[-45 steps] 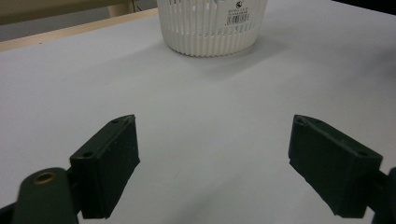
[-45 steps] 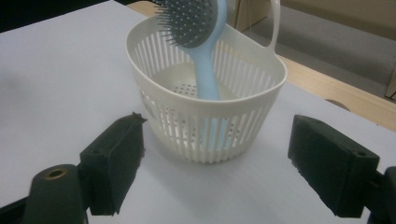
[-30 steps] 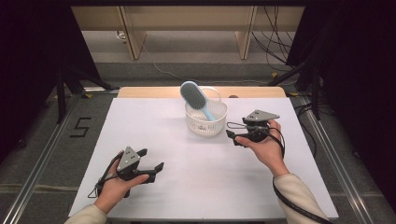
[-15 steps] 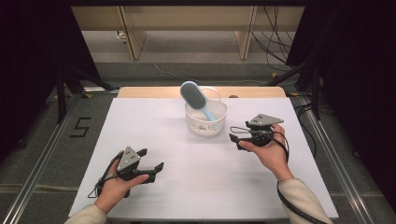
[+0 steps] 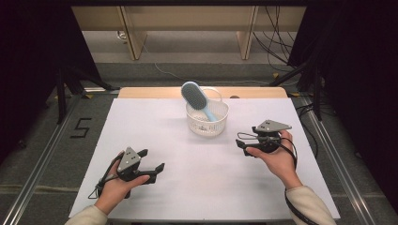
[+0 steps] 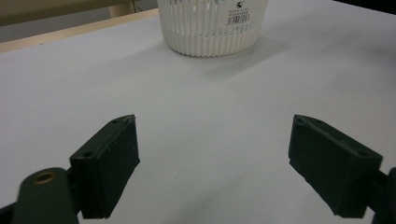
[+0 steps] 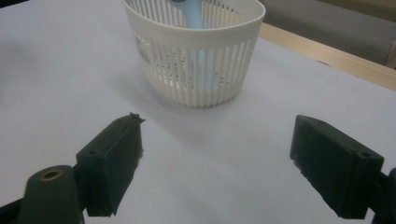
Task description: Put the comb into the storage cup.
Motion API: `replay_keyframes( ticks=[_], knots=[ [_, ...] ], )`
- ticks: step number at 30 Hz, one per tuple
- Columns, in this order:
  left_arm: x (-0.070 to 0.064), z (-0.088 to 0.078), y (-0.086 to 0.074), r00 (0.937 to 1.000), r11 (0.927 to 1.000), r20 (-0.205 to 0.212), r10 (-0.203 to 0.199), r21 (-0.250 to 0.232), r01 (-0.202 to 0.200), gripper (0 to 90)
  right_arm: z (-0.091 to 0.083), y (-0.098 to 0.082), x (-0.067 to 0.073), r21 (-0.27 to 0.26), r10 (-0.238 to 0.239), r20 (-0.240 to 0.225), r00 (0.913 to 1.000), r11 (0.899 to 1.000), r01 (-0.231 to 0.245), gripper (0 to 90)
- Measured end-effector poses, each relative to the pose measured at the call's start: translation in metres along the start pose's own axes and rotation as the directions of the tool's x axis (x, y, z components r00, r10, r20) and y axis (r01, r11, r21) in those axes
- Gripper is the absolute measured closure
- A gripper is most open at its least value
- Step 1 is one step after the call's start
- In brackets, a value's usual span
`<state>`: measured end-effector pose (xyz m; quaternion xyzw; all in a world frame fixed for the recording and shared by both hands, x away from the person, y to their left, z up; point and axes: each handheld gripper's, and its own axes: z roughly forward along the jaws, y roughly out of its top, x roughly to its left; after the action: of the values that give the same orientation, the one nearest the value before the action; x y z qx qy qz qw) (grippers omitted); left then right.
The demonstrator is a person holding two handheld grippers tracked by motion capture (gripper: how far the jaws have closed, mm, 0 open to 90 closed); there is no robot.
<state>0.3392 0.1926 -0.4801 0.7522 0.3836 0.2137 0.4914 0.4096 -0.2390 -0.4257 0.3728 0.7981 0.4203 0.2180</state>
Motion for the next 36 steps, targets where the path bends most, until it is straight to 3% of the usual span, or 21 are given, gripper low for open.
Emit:
replay_keyframes(
  ticks=[36],
  knots=[
    [0.000,0.000,0.000,1.0000,1.0000,-0.004,-0.001,0.000,0.001,15.6,-0.032,-0.033,0.000,0.017,0.014,0.002,0.9999,1.000,-0.014,17.0]
  ],
)
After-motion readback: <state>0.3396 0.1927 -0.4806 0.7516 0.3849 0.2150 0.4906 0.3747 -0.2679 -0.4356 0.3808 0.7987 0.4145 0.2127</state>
